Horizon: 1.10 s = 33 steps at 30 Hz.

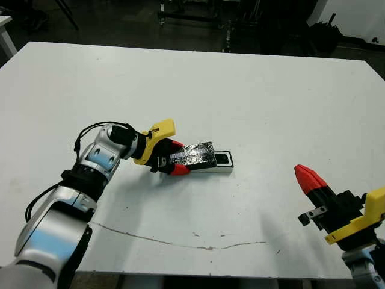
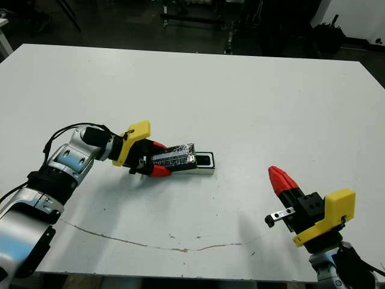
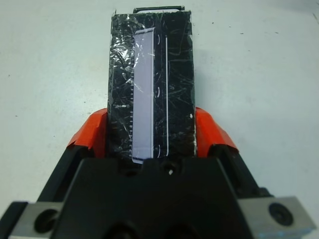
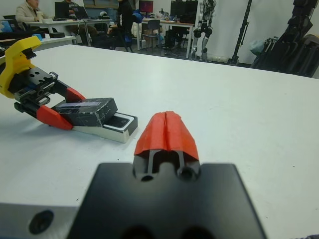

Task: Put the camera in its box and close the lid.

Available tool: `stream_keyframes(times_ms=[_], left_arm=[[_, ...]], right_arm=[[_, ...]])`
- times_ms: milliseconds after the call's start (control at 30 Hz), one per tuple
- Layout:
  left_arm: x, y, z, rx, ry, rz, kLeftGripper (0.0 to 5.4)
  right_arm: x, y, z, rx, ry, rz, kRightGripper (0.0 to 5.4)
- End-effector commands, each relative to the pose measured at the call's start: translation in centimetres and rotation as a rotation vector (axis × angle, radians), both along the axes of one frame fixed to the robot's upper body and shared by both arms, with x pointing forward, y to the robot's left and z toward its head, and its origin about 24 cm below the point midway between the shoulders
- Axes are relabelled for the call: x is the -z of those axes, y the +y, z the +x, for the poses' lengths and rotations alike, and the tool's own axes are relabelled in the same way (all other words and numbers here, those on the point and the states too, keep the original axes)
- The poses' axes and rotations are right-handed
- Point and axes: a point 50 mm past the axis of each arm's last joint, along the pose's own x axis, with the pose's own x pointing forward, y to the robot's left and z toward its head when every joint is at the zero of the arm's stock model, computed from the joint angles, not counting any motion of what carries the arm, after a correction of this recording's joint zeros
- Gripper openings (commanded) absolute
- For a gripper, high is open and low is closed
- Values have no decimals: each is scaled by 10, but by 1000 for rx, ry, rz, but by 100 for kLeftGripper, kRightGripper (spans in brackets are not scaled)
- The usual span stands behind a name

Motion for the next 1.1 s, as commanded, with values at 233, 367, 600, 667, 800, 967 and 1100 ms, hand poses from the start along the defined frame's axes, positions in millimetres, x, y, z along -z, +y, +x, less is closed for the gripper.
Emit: stream_keyframes(times_ms=[233, 367, 600, 667, 800, 967, 1100], left_arm=[[14, -31, -8, 59, -6, 50, 316], [14, -39, -5, 106, -13, 114, 316], [15, -57, 0, 169, -38, 205, 316], [16, -61, 1, 185, -42, 211, 316], [20, -67, 0, 207, -33, 220, 316], [27, -75, -3, 202, 9, 200, 316], [27, -80, -3, 203, 33, 184, 316]], right_arm=[[1, -2, -2, -2, 5, 9, 0], [1, -2, -3, -2, 4, 0, 0], [1, -2, -3, -1, 0, -14, 0], [1, -3, -4, 0, -1, -16, 0], [1, -3, -4, -1, -2, -13, 0], [1, -3, -4, -4, 4, 4, 0], [1, -4, -4, -8, 4, 7, 0]])
